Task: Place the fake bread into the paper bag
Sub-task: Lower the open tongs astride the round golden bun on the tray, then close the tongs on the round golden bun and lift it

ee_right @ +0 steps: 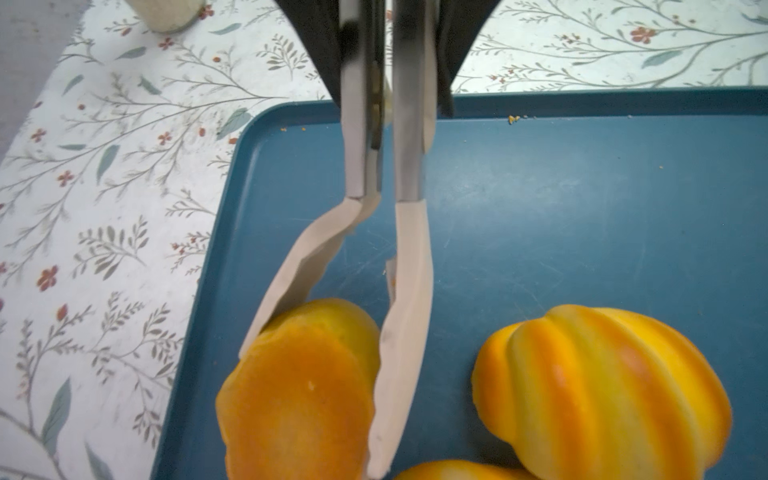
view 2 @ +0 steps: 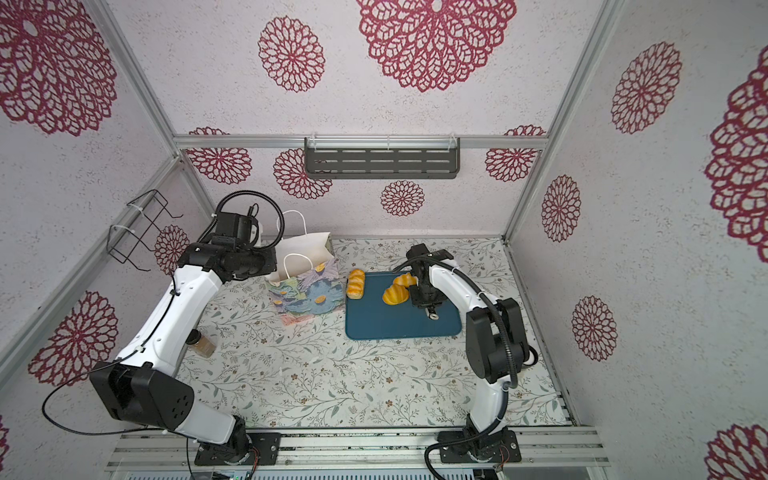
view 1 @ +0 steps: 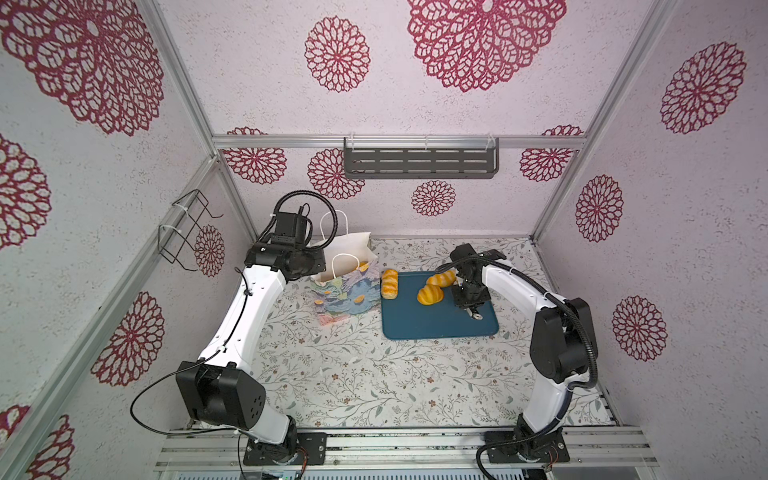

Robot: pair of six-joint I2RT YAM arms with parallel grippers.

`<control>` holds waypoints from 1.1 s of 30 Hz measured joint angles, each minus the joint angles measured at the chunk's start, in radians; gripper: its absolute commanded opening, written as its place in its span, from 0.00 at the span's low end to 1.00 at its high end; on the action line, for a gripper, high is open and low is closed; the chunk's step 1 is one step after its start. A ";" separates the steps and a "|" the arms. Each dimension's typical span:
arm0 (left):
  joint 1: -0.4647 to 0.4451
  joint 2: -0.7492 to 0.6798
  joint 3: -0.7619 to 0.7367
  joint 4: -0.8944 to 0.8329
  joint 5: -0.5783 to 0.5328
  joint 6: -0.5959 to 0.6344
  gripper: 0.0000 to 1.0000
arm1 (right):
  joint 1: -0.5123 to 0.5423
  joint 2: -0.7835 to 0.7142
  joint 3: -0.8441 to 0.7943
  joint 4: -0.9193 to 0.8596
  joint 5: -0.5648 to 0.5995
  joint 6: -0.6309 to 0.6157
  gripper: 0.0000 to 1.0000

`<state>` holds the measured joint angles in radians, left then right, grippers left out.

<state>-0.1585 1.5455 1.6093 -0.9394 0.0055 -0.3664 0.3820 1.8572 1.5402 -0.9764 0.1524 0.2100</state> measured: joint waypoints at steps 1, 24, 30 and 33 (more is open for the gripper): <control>-0.001 0.000 0.000 0.000 0.000 0.000 0.00 | -0.001 0.000 0.000 0.000 0.000 0.000 0.24; -0.003 0.000 0.000 0.000 0.000 0.000 0.00 | -0.003 -0.053 -0.042 0.021 -0.034 0.013 0.05; -0.004 0.000 0.000 0.000 -0.001 0.000 0.00 | -0.003 -0.113 -0.094 0.034 -0.050 0.027 0.03; -0.005 0.000 0.000 0.000 -0.001 0.000 0.00 | -0.003 -0.140 -0.125 0.039 -0.053 0.038 0.01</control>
<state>-0.1631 1.5459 1.6093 -0.9394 0.0048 -0.3664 0.3794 1.7172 1.4155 -0.9379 0.0994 0.2478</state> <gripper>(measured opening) 0.045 0.235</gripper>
